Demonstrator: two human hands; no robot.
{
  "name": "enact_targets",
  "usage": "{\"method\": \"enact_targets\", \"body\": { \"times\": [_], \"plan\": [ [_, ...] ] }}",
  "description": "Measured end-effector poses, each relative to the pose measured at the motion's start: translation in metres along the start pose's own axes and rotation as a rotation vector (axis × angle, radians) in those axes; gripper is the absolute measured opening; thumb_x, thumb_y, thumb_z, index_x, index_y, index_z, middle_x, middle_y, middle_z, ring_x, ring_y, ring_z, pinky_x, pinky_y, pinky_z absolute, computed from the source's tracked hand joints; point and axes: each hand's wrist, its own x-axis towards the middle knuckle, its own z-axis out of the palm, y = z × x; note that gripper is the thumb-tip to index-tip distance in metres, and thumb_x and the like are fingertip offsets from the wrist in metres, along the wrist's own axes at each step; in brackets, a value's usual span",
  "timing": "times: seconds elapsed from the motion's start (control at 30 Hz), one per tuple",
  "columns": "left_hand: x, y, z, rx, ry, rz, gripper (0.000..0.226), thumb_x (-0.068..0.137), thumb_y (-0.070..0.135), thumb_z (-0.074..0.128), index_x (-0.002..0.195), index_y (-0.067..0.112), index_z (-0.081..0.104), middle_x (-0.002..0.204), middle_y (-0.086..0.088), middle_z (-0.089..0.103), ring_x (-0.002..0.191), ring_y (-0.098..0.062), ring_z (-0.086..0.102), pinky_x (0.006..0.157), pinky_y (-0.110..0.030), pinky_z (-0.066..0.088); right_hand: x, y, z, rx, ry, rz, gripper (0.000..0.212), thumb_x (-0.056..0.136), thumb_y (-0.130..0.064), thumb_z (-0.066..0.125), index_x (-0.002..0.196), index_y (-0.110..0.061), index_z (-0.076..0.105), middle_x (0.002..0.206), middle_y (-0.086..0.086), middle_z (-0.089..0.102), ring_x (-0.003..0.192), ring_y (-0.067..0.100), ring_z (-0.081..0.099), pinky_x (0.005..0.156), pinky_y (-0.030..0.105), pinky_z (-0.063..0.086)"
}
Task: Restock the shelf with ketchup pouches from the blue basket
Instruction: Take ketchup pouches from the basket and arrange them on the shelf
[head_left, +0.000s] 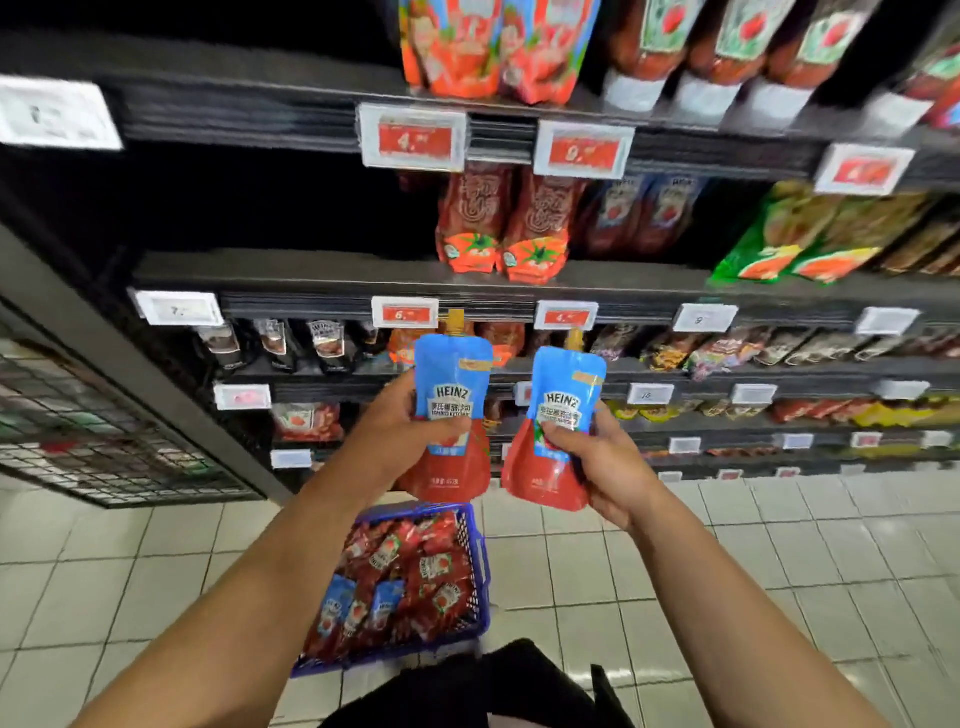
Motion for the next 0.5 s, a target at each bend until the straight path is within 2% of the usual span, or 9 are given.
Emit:
{"method": "enact_targets", "body": {
  "times": [0.1,0.2,0.27,0.4,0.5],
  "plan": [
    [0.014,0.015,0.023,0.017,-0.003,0.025,0.041,0.081,0.005,0.082,0.112,0.027,0.068,0.104,0.001,0.078,0.095,-0.02,0.075,0.074,-0.031,0.061,-0.002,-0.021,-0.019,-0.076,0.047,-0.084,0.031,0.09,0.002,0.068,0.119,-0.009,0.059,0.113,0.021,0.072,0.093,0.029,0.07,0.089,0.047,0.058],
    [0.035,0.025,0.043,0.084,0.037,0.079,0.035,0.079,0.004,0.083,0.103,0.027,0.07,0.095,0.009,0.079,0.086,-0.01,0.076,0.062,-0.017,0.056,0.006,-0.041,-0.043,-0.147,0.084,-0.164,0.029,0.09,0.0,0.069,0.116,-0.01,0.062,0.107,0.015,0.075,0.091,0.025,0.072,0.085,0.042,0.059],
    [0.053,0.03,0.059,0.136,0.083,0.105,0.034,0.08,0.007,0.084,0.101,0.028,0.069,0.092,0.014,0.078,0.083,-0.005,0.075,0.062,-0.015,0.056,0.017,-0.054,-0.063,-0.171,0.096,-0.206,0.026,0.091,0.002,0.068,0.113,-0.011,0.062,0.099,0.007,0.077,0.085,0.019,0.073,0.076,0.033,0.06],
    [0.093,0.034,0.096,0.207,0.183,0.158,0.028,0.081,0.003,0.081,0.094,0.026,0.072,0.089,0.011,0.078,0.081,-0.006,0.074,0.072,-0.027,0.061,0.045,-0.082,-0.104,-0.3,0.079,-0.249,0.022,0.094,-0.002,0.066,0.114,-0.011,0.06,0.09,0.0,0.076,0.071,0.009,0.071,0.058,0.021,0.054],
    [0.121,0.044,0.129,0.24,0.203,0.202,0.031,0.083,0.003,0.08,0.091,0.032,0.071,0.087,0.015,0.078,0.079,0.0,0.073,0.068,-0.019,0.057,0.072,-0.107,-0.132,-0.402,0.069,-0.294,0.019,0.095,-0.004,0.065,0.111,-0.011,0.061,0.081,-0.004,0.073,0.057,0.003,0.066,0.047,0.014,0.048]
  ]
}}
